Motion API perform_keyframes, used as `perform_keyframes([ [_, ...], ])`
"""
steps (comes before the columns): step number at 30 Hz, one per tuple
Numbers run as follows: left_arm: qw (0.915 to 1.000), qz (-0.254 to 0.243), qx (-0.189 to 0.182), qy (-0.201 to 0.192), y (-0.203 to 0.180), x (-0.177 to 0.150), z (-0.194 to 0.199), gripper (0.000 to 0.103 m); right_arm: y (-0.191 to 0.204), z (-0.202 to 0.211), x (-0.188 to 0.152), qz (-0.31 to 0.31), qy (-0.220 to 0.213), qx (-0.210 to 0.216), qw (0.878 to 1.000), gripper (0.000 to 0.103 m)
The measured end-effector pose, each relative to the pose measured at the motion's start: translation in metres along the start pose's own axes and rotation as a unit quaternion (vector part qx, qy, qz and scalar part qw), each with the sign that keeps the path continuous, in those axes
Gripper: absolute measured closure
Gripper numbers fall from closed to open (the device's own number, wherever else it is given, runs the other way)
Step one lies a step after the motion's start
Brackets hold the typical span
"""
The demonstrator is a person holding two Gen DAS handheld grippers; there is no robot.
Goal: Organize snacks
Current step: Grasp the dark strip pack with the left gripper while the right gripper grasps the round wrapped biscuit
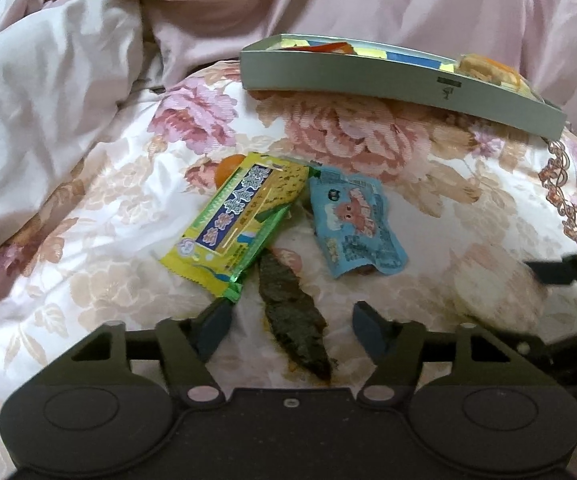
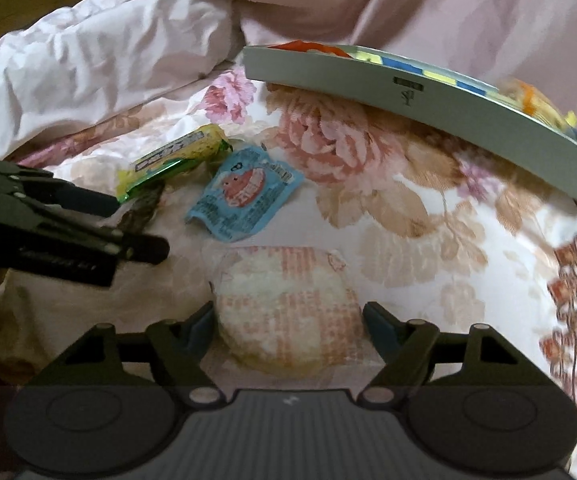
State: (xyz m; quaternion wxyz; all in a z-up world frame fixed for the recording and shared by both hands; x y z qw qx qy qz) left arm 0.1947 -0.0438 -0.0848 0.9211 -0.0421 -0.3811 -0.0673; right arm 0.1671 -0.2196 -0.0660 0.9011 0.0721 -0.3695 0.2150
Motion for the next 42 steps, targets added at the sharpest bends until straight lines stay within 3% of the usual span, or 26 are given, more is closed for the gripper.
perform_keyframes([
  [6,0.9999,0.008,-0.004,0.009,-0.004,-0.004,0.006,0.051,0.005,0.008,-0.006,-0.020,0.002,-0.011,1.000,0.024],
  [16,0.9992,-0.006,-0.026,0.029,-0.016,-0.016,0.021,0.053,0.013,0.021,-0.014,-0.031,0.004,-0.016,0.999,0.025],
  [24,0.9987,-0.011,-0.040,0.030,-0.013,-0.003,0.006,0.027,0.017,0.026,-0.014,-0.012,-0.013,-0.030,0.999,0.025],
  [30,0.9983,-0.005,-0.052,0.027,-0.011,0.000,0.001,0.022,0.016,0.019,-0.013,-0.016,-0.024,-0.019,0.999,0.020],
  [34,0.9987,-0.012,-0.041,0.027,-0.011,0.000,0.000,0.036,0.013,0.015,-0.014,-0.031,-0.023,-0.011,0.999,0.019],
  [36,0.9988,-0.012,-0.038,0.029,-0.010,0.001,0.000,0.053,0.011,0.014,-0.015,-0.041,-0.023,-0.007,0.999,0.019],
  [42,0.9979,-0.001,-0.054,0.035,-0.013,0.000,0.002,0.054,0.015,0.013,-0.015,-0.029,-0.030,-0.017,0.999,0.022],
])
Point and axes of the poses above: each gripper's, at about its wrist camera, not at the fingertips, and z roughly against the way its jaws point, y to its left, x to its top, the point moved 7 cm from there along -z, roughly the way its jaws point, and after that the axes turned 3 degrees about y, right-handed, at the moved point
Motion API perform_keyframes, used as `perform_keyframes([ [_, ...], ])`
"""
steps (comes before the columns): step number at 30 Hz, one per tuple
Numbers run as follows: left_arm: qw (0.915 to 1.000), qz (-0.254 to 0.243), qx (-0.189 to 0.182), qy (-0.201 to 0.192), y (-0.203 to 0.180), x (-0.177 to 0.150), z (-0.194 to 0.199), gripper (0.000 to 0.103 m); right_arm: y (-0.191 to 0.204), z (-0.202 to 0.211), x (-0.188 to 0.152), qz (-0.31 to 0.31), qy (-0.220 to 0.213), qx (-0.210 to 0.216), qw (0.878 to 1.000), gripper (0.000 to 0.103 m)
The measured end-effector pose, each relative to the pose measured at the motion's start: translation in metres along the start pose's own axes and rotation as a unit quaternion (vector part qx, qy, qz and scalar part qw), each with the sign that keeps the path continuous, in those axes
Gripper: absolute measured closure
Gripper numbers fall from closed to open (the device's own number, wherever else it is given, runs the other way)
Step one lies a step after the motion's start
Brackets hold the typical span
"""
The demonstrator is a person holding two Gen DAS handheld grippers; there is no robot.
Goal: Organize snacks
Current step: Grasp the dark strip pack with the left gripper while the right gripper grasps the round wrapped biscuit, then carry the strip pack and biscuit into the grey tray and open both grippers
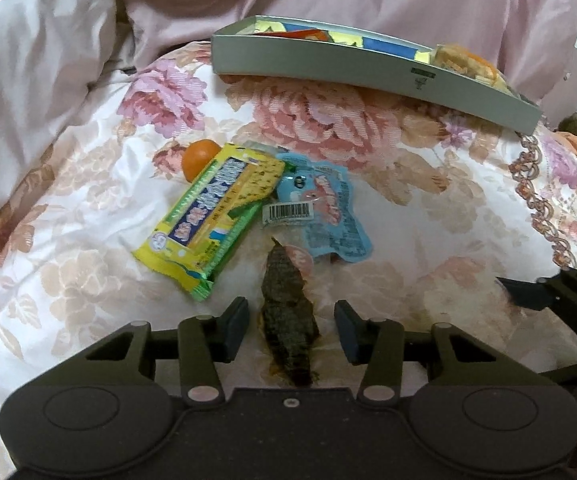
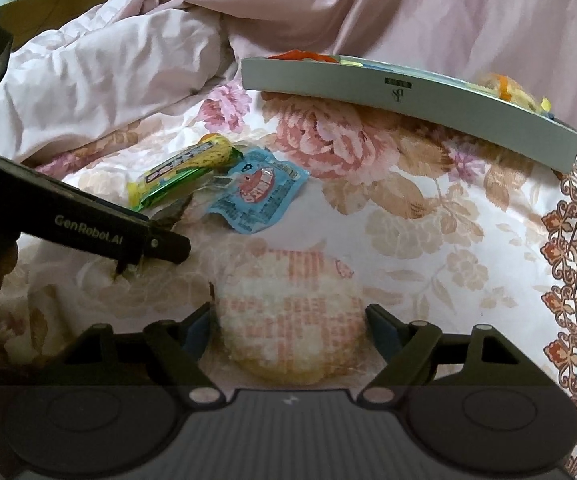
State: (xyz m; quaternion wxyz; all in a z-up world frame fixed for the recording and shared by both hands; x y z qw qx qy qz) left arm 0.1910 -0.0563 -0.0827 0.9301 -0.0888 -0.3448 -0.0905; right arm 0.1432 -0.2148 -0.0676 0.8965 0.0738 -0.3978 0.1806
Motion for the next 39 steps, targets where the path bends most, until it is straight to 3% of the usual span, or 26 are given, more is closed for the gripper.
perform_keyframes([
  [13,0.9998,-0.006,-0.016,-0.004,-0.009,-0.003,0.003,0.055,0.014,0.005,0.002,0.058,-0.021,-0.033,0.998,0.027],
  [27,0.9987,0.010,-0.041,-0.029,-0.018,0.001,0.012,0.055,-0.005,0.015,0.011,0.043,-0.066,-0.089,0.993,0.027],
  [39,0.9960,0.023,-0.047,-0.072,-0.023,0.014,0.027,0.055,-0.017,0.026,0.022,0.029,-0.101,-0.109,0.988,0.026],
])
Point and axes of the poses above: each gripper's, at about its wrist camera, not at the fingertips, and z roughly against the way its jaws point, y to its left, x to its top, the point moved 7 cm from there along -z, roughly the way its jaws point, and after that the axes turned 3 degrees about y, right-handed, at the moved point
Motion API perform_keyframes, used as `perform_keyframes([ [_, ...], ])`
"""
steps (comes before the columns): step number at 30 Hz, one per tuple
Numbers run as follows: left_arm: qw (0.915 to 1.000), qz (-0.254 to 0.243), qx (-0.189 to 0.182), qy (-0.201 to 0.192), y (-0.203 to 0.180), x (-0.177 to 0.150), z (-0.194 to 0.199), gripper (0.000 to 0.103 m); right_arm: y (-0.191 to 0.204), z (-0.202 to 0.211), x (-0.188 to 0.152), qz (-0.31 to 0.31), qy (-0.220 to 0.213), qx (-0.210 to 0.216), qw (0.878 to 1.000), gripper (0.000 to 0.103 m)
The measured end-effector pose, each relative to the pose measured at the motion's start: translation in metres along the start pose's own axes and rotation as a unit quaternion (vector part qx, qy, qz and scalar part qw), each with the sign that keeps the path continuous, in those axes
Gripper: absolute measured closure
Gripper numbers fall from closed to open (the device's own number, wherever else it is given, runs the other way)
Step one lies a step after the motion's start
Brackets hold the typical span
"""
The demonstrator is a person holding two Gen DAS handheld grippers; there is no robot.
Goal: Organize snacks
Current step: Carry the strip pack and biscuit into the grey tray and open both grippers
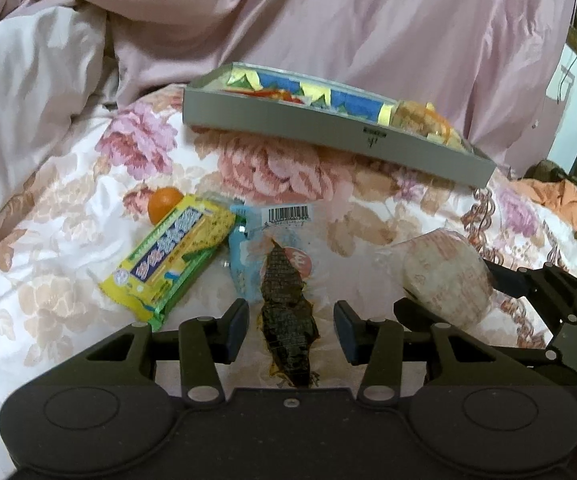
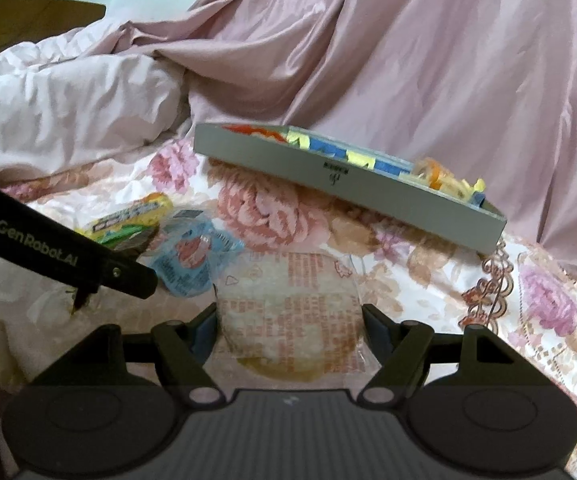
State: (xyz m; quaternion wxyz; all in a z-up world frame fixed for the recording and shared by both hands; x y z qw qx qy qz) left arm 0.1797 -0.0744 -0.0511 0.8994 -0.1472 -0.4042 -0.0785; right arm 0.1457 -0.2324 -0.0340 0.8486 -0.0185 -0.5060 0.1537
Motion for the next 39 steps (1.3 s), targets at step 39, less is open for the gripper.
perform_keyframes([
  [39,0.9929,0.027,-0.009,-0.115,-0.017,0.156,-0.024,0.054,-0.080,-0.024,0.081,-0.083,-0.108,-0.040,0.990,0.026],
])
Point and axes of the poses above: each gripper's, at about its wrist camera, not at the fingertips, and z roughly against the way its jaws point, y to its left, x to its top, the point moved 7 cm from there along -z, roughly the way its jaws point, and after that the axes turned 3 degrees about y, right-handed, at the moved point
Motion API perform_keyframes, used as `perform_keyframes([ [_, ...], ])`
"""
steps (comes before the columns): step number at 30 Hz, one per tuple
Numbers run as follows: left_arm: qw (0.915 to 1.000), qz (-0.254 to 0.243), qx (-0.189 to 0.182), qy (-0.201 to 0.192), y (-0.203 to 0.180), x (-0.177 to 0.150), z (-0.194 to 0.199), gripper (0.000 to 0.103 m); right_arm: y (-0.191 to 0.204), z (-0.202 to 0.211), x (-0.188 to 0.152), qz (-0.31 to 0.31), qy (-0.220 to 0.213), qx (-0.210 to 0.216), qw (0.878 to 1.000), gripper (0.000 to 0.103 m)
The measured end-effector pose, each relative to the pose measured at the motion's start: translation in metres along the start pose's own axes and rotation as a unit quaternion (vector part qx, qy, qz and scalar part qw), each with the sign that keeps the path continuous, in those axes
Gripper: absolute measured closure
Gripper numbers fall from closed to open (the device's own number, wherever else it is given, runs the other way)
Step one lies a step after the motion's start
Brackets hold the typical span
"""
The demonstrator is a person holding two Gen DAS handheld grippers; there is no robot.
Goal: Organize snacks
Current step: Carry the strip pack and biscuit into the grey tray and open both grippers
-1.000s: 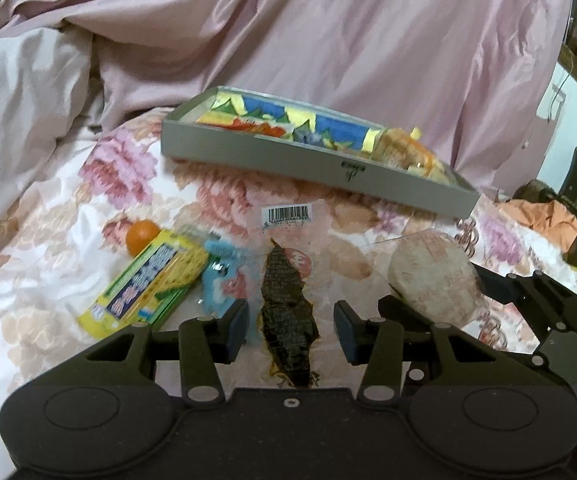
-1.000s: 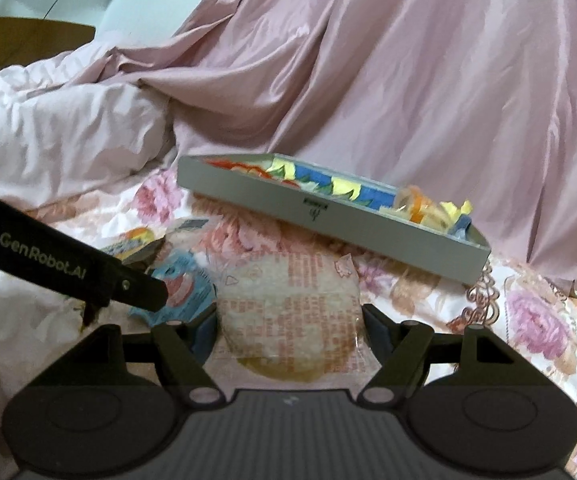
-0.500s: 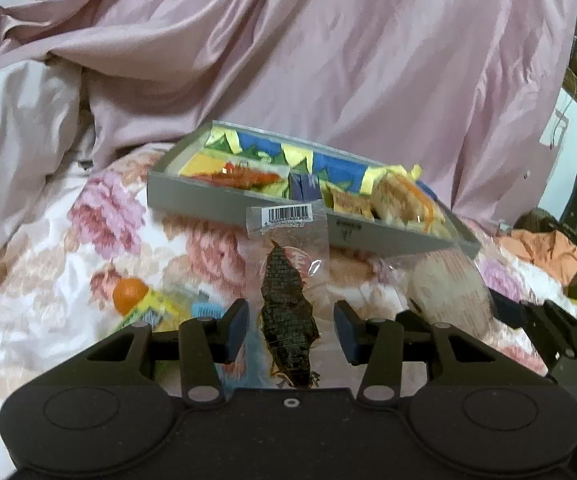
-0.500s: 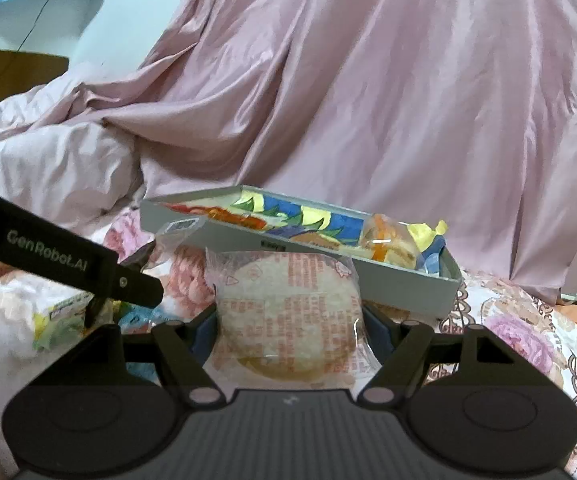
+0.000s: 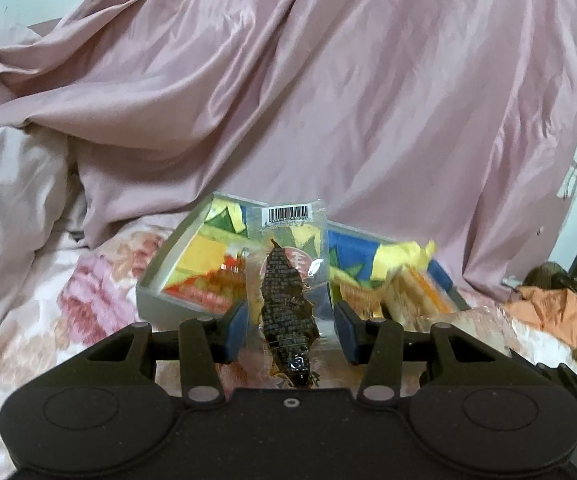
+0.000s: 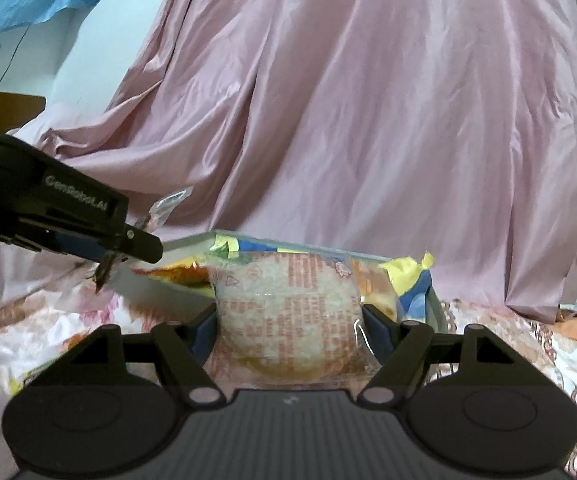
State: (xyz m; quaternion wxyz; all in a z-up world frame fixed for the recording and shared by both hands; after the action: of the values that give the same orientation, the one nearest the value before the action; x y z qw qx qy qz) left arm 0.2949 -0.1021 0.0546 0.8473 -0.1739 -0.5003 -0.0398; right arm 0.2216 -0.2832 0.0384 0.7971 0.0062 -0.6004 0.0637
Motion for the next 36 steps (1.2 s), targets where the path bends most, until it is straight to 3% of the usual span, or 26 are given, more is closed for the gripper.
perform_keyframes([
  [9,0.9996,0.002,0.012,-0.024,0.008,0.044,-0.035,0.054,0.001,-0.039,0.043,-0.006,-0.024,0.027,0.999,0.026],
  [15,0.9992,0.003,0.026,-0.030,0.019,0.062,-0.053,0.054,0.006,-0.066,0.052,0.004,-0.023,0.037,0.999,0.026],
  [36,0.9986,0.016,0.051,0.003,0.044,0.056,-0.089,0.054,0.027,-0.125,0.042,-0.001,0.049,0.058,0.997,0.026],
])
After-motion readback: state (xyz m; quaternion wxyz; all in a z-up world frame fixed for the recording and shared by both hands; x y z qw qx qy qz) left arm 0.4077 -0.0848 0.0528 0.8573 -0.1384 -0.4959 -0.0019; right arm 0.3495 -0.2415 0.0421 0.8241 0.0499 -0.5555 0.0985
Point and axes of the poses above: each gripper's, at about its wrist camera, not at the fingertips, and z roughly against the way its jaws point, y to its left, x to its top, the point moved 7 cm from there along -z, roughly the way its jaws point, and after that the axes turned 3 degrees about y, right-handed, at the moved point
